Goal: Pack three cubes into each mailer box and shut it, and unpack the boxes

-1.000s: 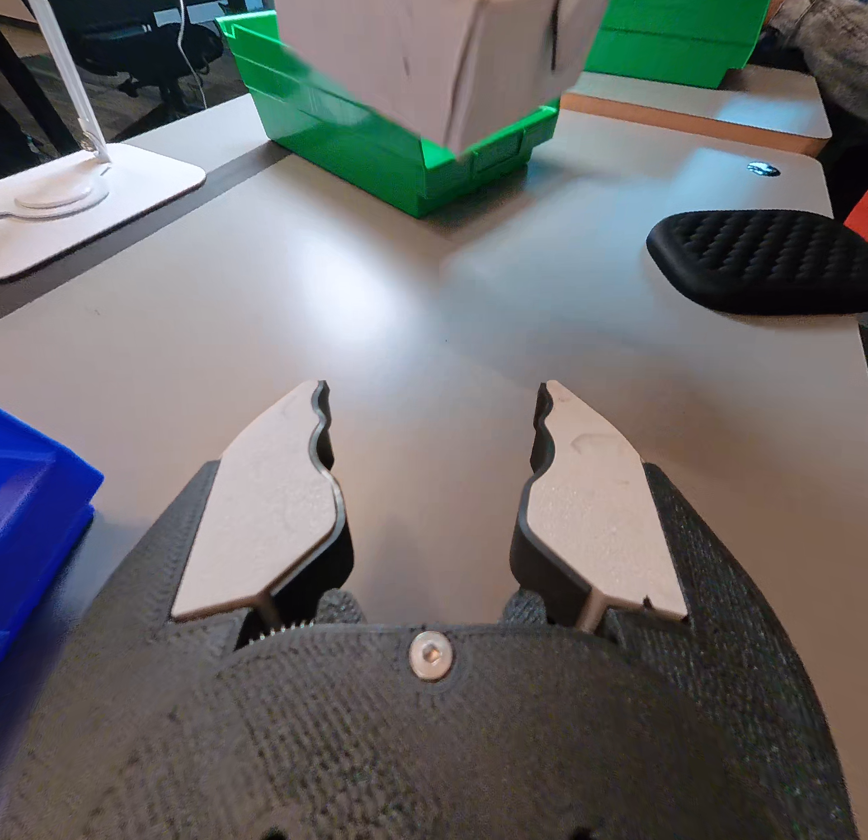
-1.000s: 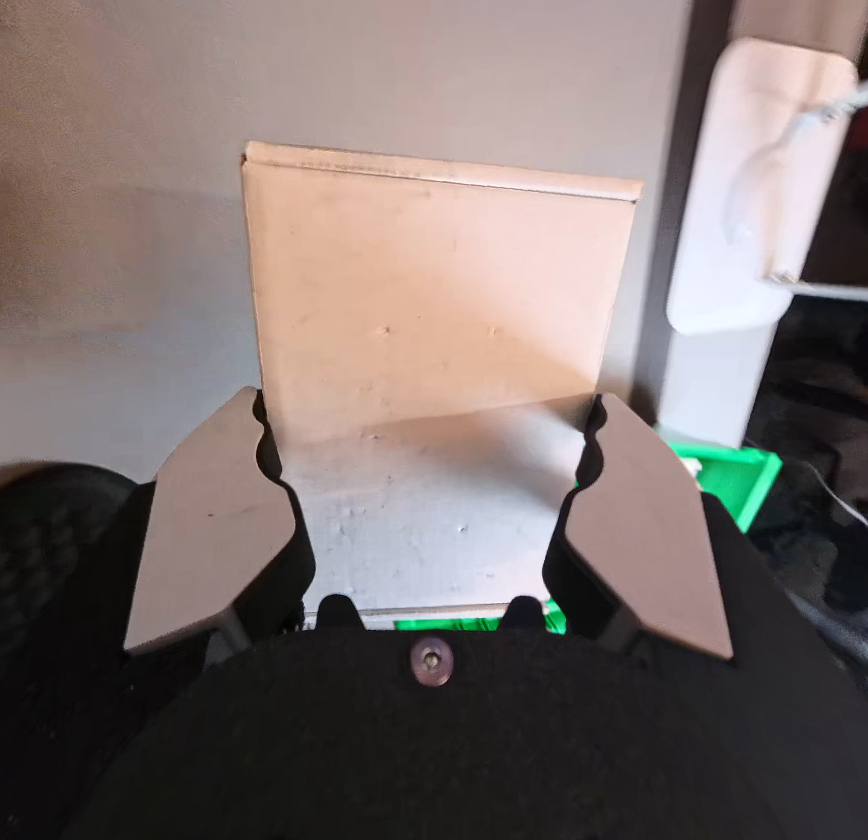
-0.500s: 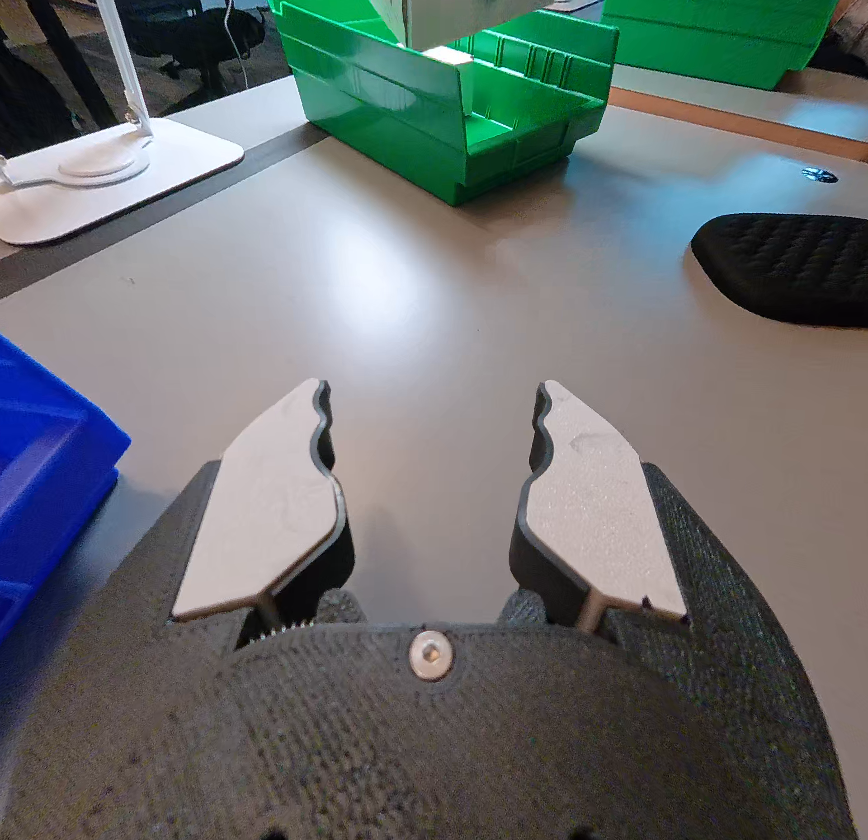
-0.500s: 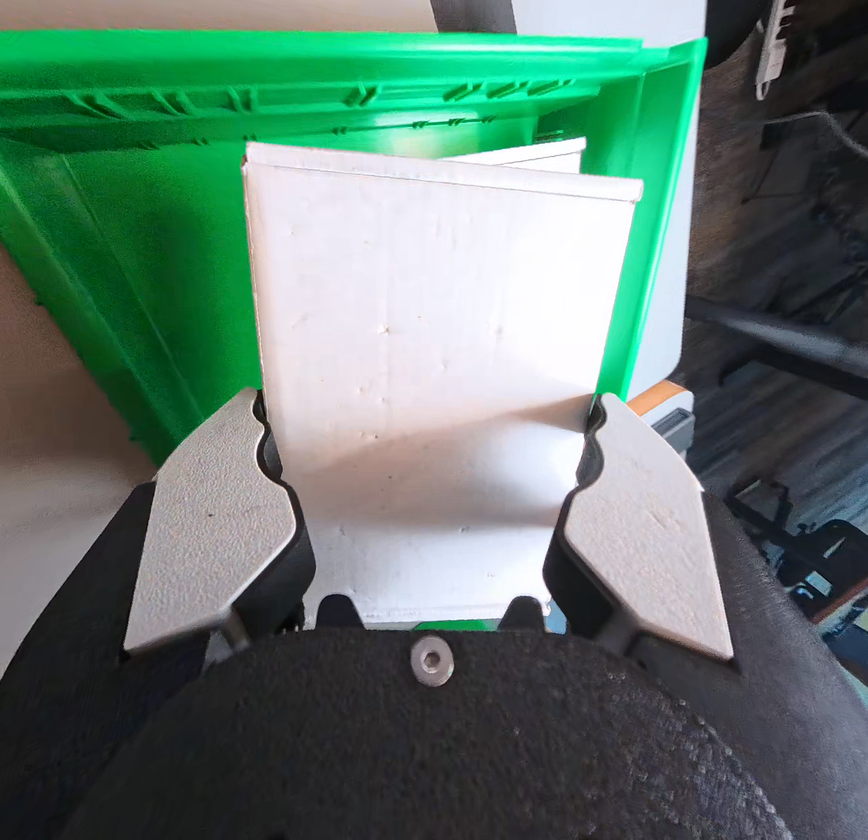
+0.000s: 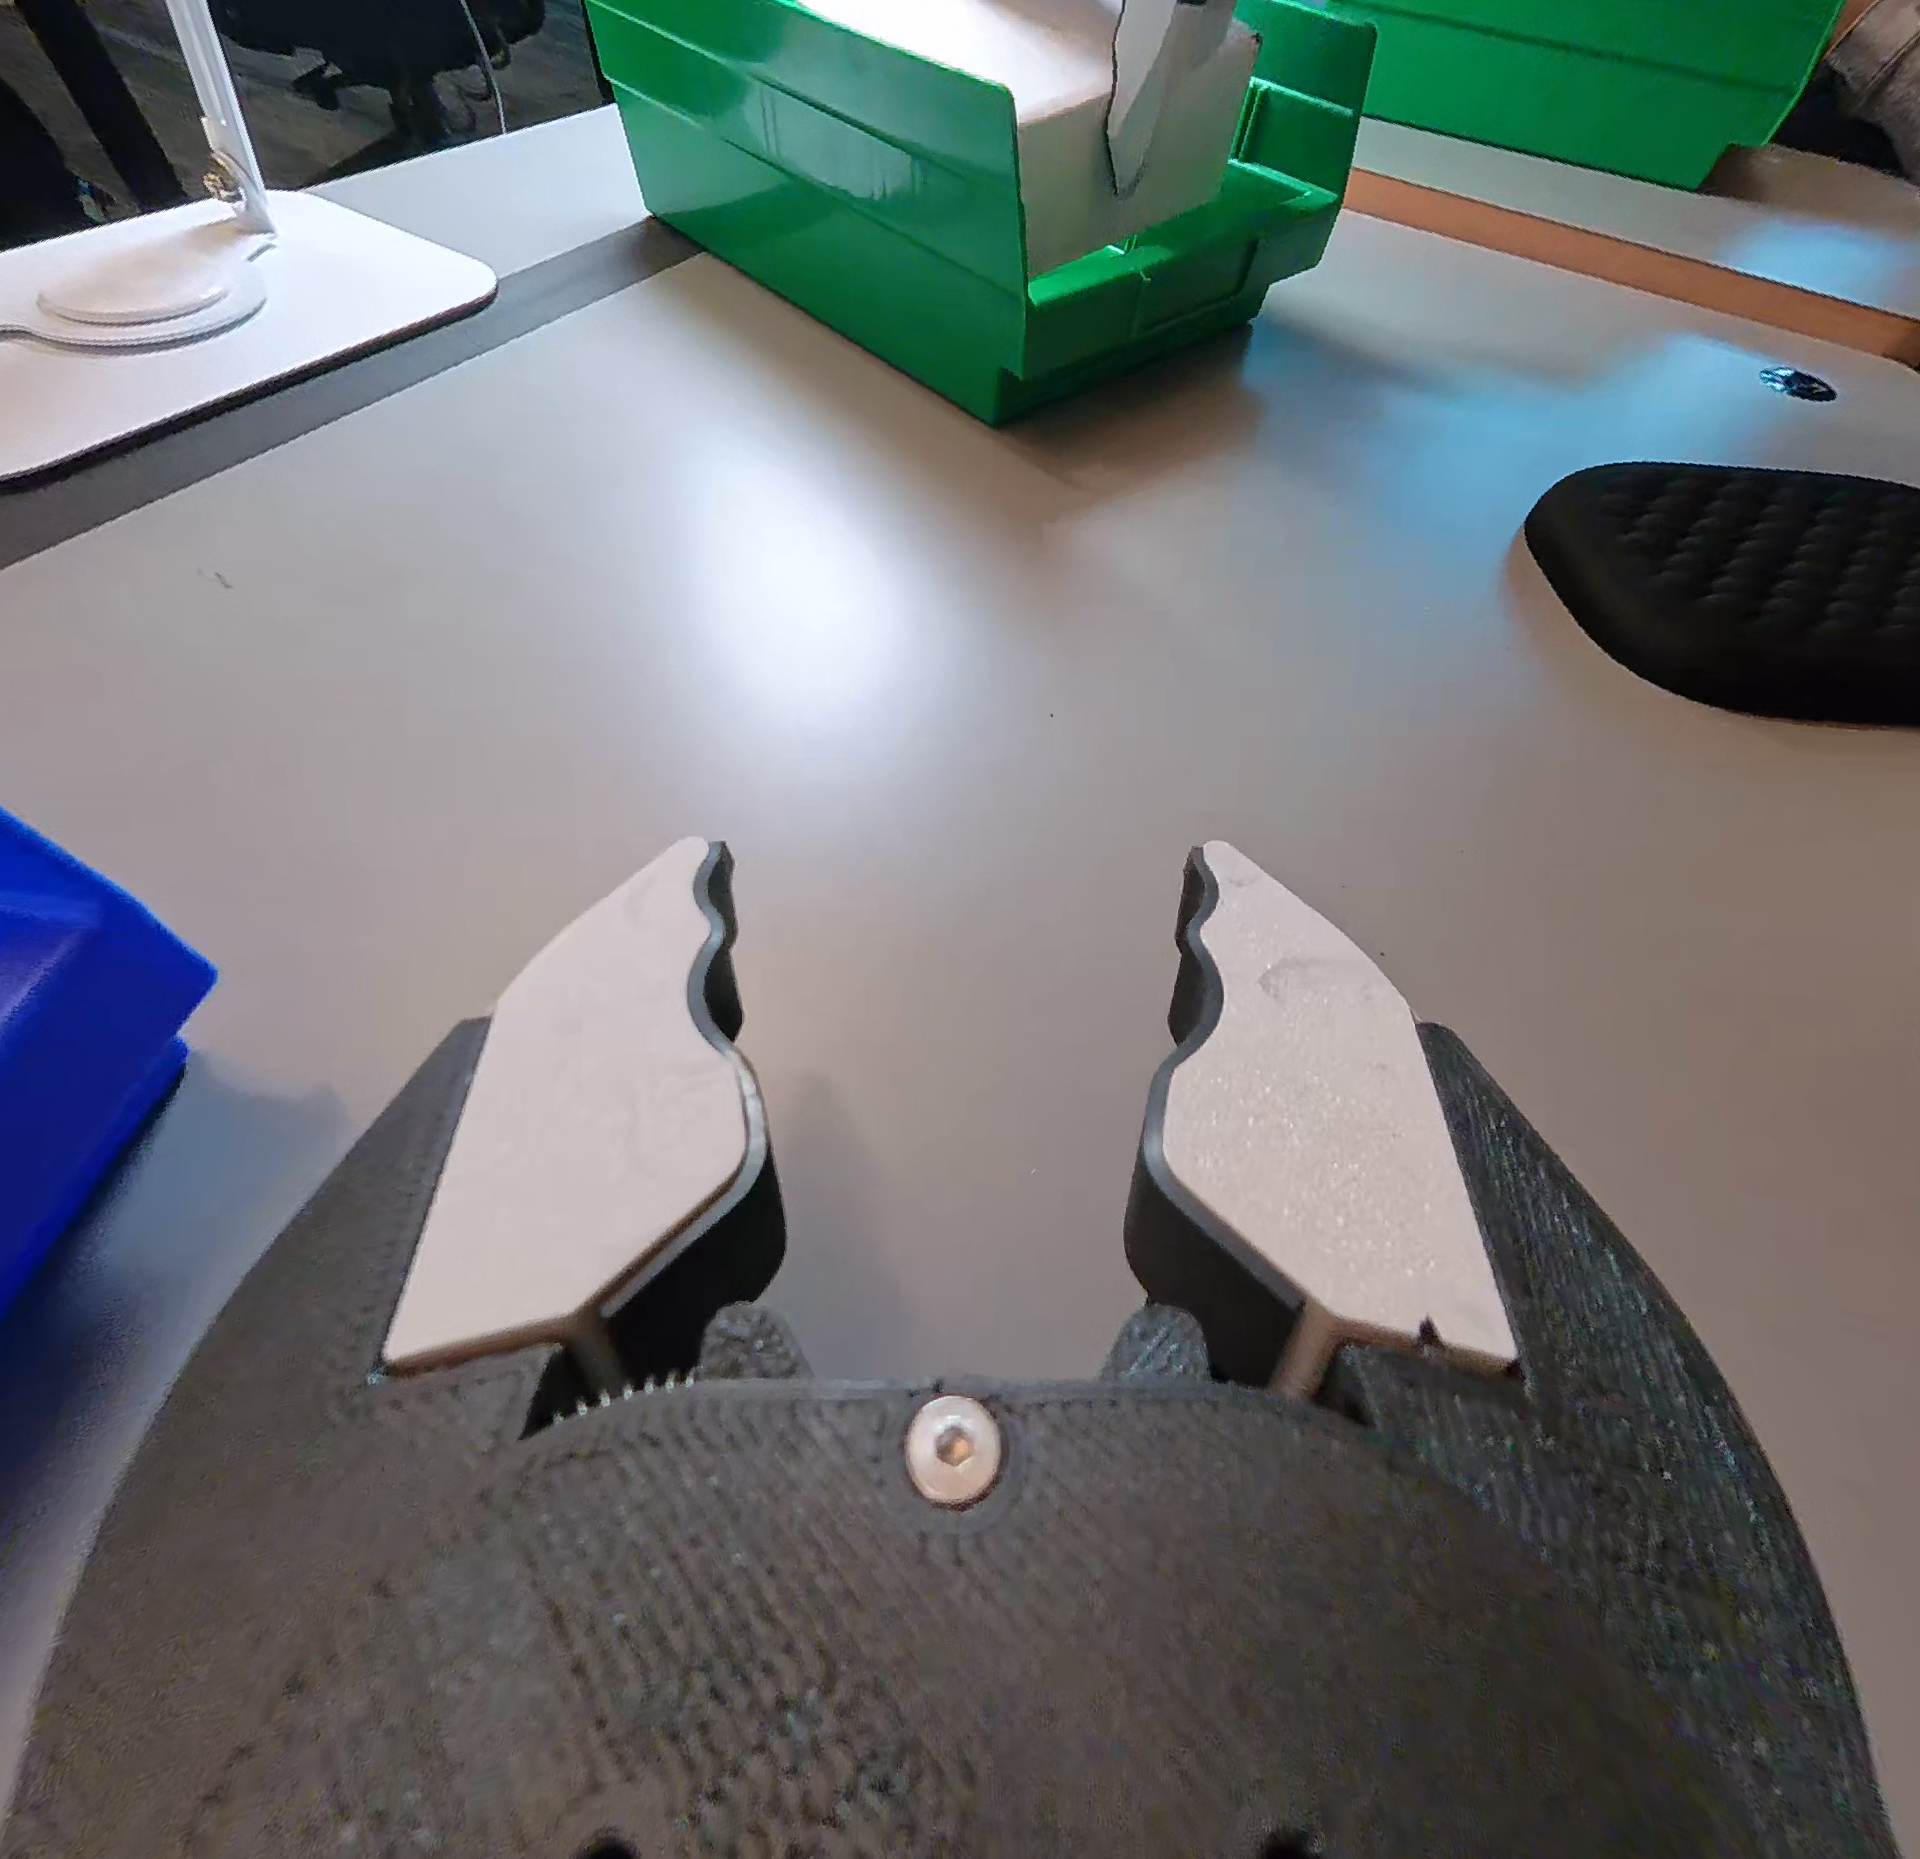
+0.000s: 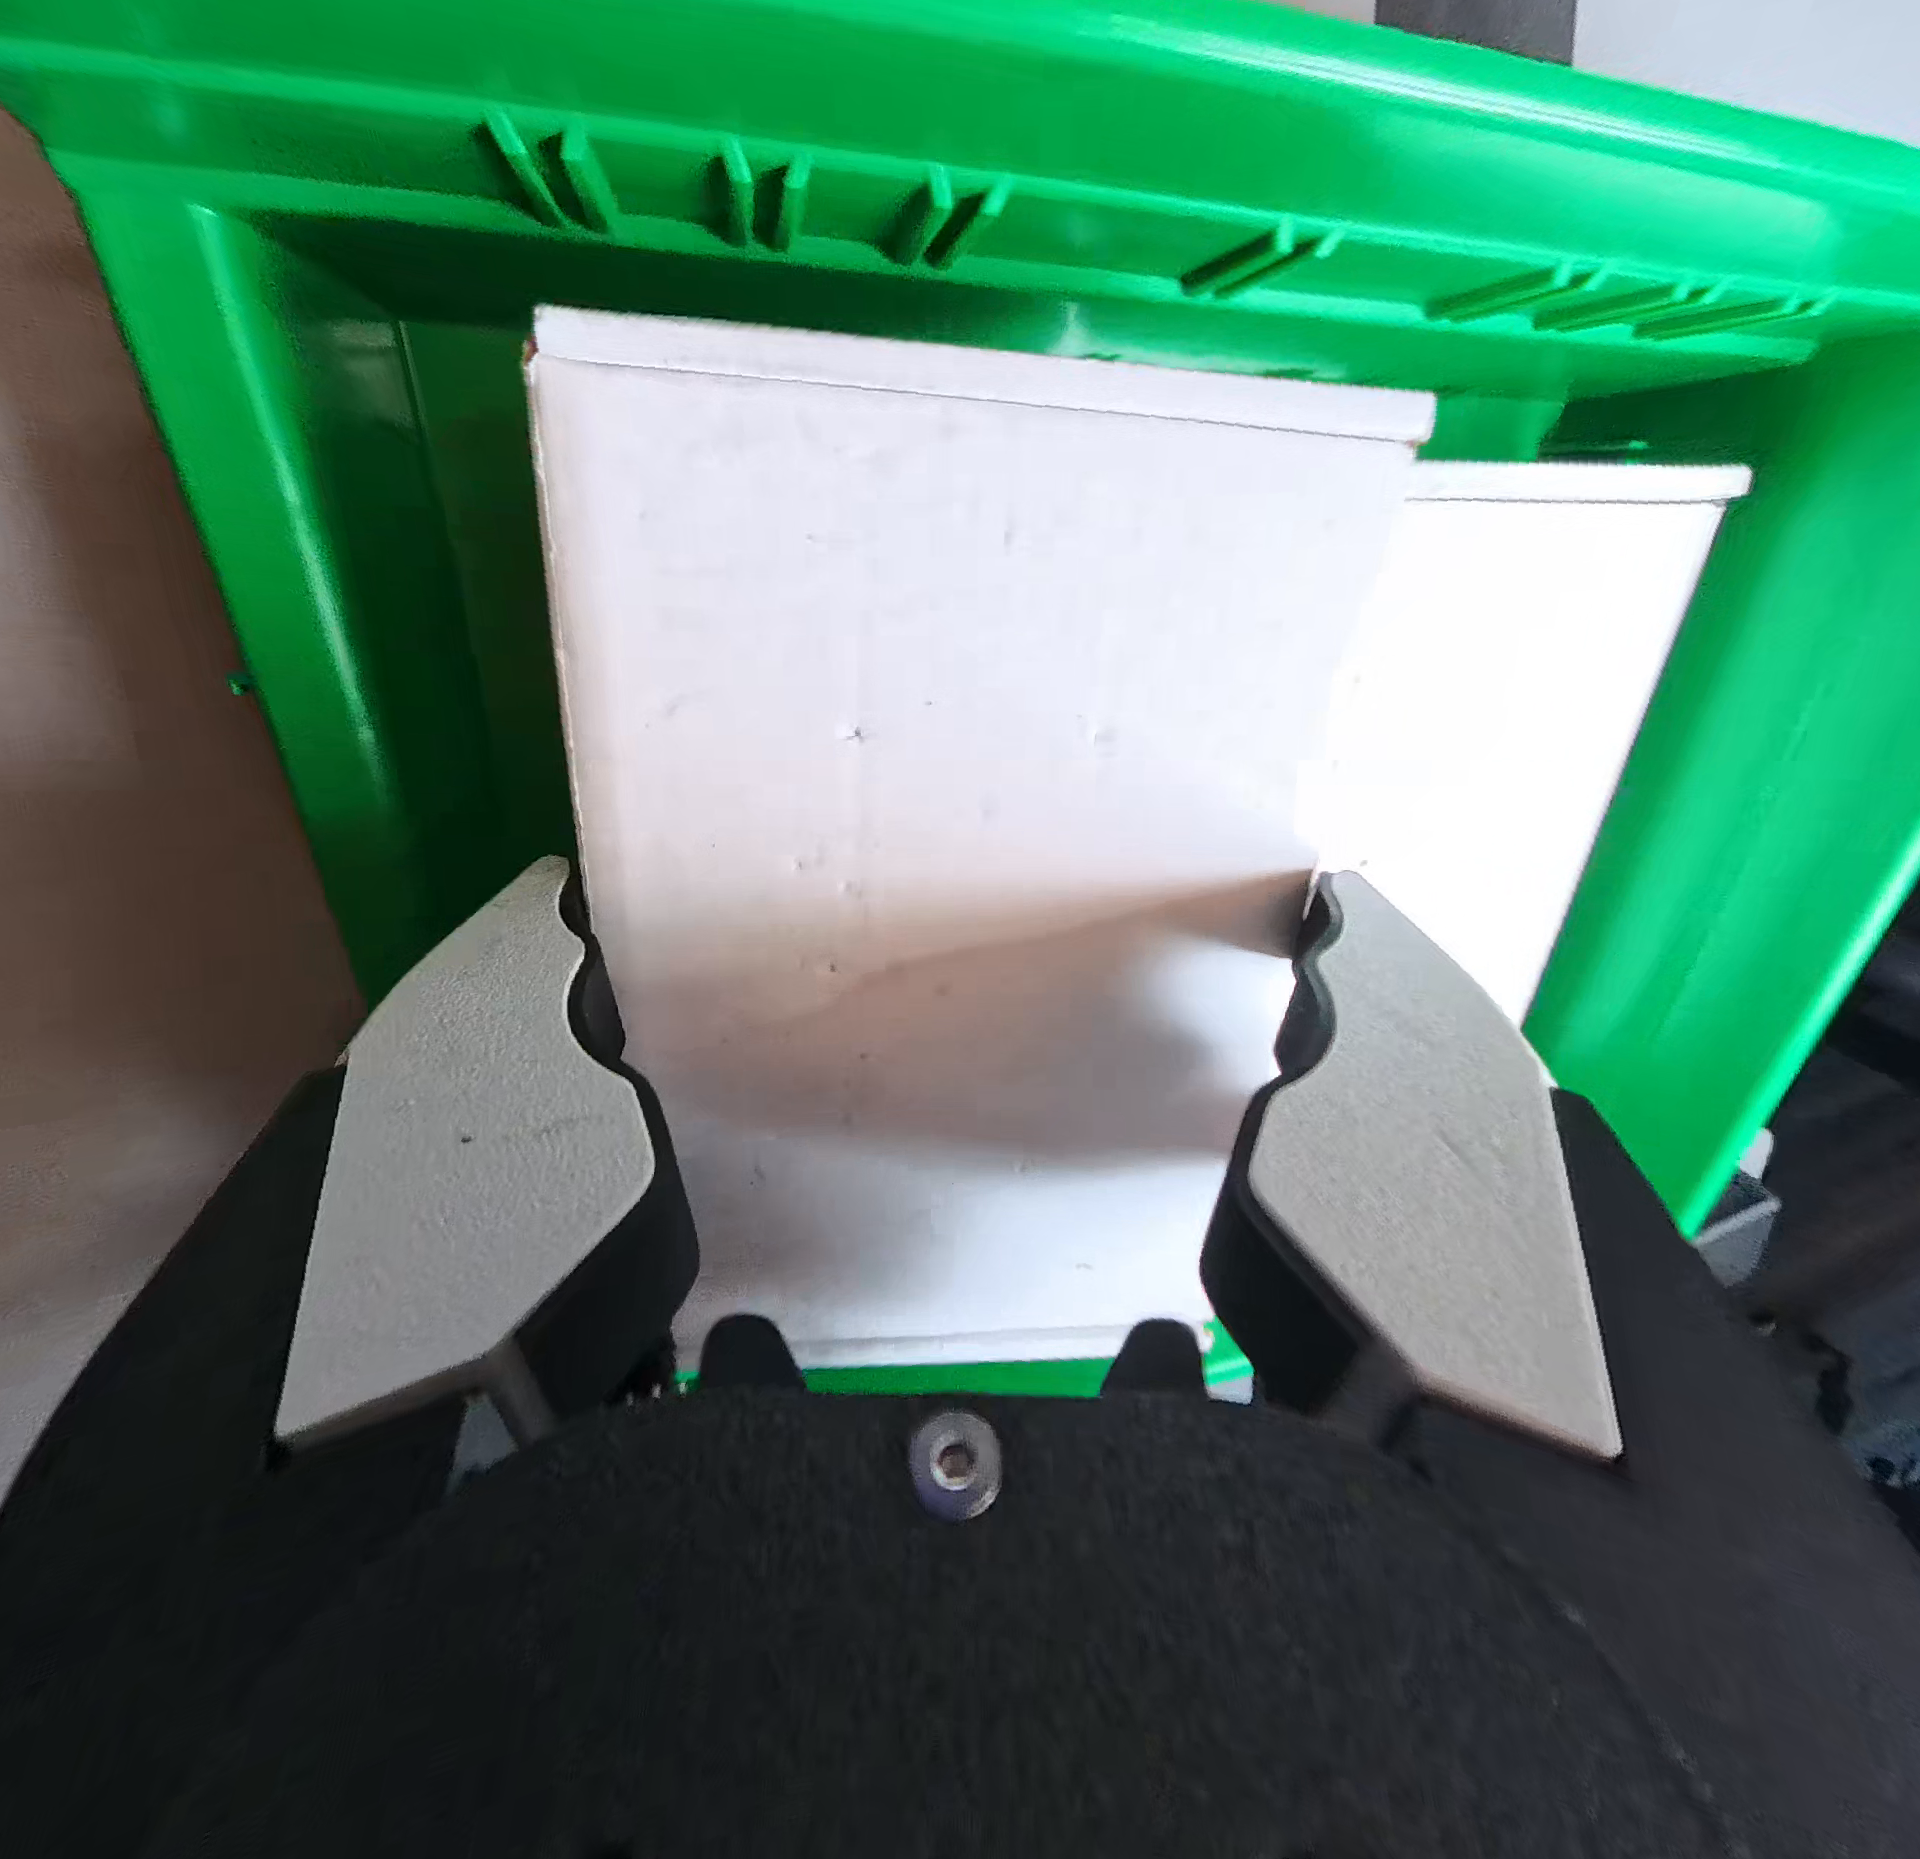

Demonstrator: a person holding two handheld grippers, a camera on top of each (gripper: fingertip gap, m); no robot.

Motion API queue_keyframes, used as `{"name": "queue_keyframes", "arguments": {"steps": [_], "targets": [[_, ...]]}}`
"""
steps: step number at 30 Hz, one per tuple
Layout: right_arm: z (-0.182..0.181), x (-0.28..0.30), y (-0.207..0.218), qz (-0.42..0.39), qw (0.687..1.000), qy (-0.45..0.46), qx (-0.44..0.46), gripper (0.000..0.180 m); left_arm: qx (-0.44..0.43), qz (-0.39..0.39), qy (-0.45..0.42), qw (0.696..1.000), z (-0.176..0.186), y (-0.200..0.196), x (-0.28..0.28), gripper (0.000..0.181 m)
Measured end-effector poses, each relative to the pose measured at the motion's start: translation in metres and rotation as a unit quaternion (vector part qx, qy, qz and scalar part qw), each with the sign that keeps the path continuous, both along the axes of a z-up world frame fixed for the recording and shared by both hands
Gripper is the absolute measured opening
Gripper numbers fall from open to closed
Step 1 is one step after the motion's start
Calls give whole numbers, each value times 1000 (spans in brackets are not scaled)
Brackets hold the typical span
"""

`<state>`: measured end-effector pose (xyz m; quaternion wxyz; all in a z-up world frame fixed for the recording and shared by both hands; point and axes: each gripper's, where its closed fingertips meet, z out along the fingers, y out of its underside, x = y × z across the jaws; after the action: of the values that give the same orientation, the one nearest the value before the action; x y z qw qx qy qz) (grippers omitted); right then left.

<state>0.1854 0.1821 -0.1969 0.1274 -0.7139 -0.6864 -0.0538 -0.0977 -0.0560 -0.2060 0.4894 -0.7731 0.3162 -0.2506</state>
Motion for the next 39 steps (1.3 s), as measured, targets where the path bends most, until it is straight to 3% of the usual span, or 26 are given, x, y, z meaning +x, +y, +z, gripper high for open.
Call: {"name": "queue_keyframes", "arguments": {"steps": [11,13,20,25,29,33,39], "targets": [[-32,4,-10,7,1000,-28,-2,124,2,8,7,1000,-1,1,-2,81],[-31,6,-10,5,1000,-29,3,115,2,9,7,1000,-1,2,-2,81],[21,-3,-14,-17,997,45,55,107,19,17,12,1000,5,2,-6,81],[39,-14,-62,-13,993,109,37,96,52,51,35,997,20,9,-30,77],[15,-8,-101,-5,996,89,18,92,95,124,100,983,38,25,-85,70],[-17,-1,-118,1,998,62,21,86,59,178,201,961,30,40,-148,60],[-47,0,-113,-1,999,25,34,77,-41,131,346,928,-18,51,-192,63]]}}
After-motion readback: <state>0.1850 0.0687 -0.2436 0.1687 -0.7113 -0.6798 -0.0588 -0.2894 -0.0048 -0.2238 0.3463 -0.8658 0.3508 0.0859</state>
